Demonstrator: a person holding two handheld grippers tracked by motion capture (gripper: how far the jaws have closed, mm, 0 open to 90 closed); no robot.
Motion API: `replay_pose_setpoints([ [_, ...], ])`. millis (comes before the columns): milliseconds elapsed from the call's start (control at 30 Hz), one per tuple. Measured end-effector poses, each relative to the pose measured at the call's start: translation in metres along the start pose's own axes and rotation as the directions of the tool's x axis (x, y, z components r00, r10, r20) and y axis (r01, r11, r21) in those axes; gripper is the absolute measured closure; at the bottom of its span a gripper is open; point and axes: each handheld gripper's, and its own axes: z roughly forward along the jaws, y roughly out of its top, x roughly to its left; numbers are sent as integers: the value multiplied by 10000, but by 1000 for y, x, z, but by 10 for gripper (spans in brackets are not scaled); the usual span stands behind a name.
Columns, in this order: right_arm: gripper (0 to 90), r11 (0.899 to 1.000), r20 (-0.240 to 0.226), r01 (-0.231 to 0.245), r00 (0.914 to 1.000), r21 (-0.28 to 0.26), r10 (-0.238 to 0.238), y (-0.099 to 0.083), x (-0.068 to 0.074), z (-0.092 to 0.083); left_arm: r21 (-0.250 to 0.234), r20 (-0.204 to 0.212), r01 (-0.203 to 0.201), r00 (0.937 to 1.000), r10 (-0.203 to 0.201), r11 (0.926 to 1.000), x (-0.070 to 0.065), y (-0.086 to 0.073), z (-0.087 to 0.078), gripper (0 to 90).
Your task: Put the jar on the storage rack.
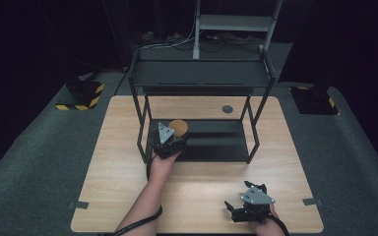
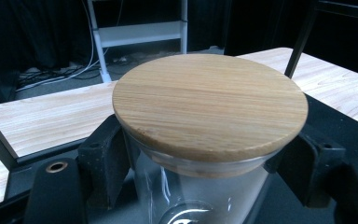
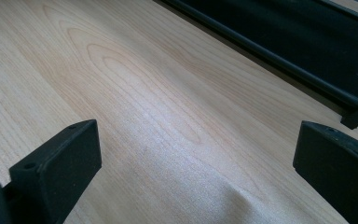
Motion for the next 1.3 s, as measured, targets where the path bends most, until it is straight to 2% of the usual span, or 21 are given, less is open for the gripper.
replay_pose_setpoints([
  [300, 0, 10000, -4, -5, 10000, -4, 5, 0, 0, 0, -1, 7, 61, 10000, -61, 10000, 0, -1, 1, 263],
  [1167, 0, 10000, 8, 28, 10000, 18, -28, 0, 0, 0, -32, 87, -130, 9999, 131, 9999, -2, -4, 0, 257],
  [1300, 0, 10000, 2, 21, 10000, 19, -21, 0, 0, 0, 10, 151, -10, 9999, 10, 10000, -2, -3, 1, 248],
])
